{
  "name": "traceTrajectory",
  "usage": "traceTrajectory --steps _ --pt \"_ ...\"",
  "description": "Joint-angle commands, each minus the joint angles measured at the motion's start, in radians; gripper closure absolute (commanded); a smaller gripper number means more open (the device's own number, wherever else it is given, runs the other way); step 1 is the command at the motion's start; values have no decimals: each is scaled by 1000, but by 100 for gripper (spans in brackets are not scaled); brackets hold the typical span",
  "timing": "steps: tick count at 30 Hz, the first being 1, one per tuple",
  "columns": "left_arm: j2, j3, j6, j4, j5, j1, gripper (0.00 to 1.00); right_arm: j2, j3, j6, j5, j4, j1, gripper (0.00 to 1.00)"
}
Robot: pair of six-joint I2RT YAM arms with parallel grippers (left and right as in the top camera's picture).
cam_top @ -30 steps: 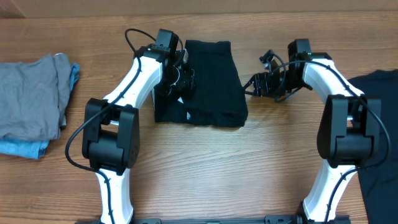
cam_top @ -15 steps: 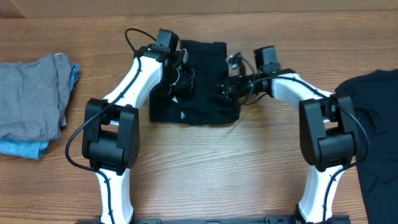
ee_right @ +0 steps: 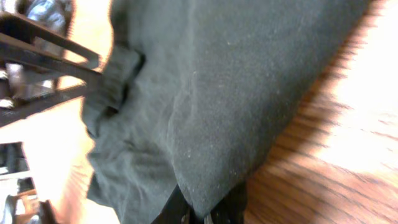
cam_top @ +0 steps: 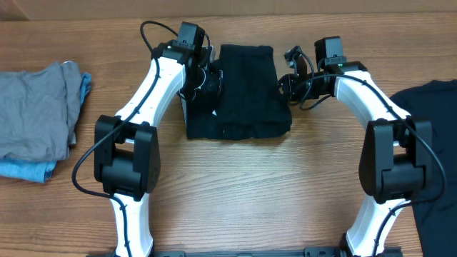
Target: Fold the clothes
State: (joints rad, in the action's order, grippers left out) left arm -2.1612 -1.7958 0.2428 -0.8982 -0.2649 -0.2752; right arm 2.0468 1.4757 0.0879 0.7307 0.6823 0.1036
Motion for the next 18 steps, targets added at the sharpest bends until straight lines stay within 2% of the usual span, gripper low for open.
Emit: traceTrajectory --steps 1,2,4,11,15,18 --pt "-4 -26 7 -21 -21 -5 41 -42 79 106 -85 85 -11 96" --pt "-5 -25 25 -13 -57 -8 55 -42 96 117 -96 109 -11 96" --pt "-13 -23 54 20 -127 -24 96 -42 127 123 -134 144 -11 96" --pt "-135 -23 85 115 -229 -99 96 -42 139 123 -140 180 -2 96" --pt "-223 -23 106 169 -245 -106 96 -42 161 123 -220 235 40 96" --pt "-257 -23 105 190 -260 -106 96 -42 219 123 -335 299 122 96"
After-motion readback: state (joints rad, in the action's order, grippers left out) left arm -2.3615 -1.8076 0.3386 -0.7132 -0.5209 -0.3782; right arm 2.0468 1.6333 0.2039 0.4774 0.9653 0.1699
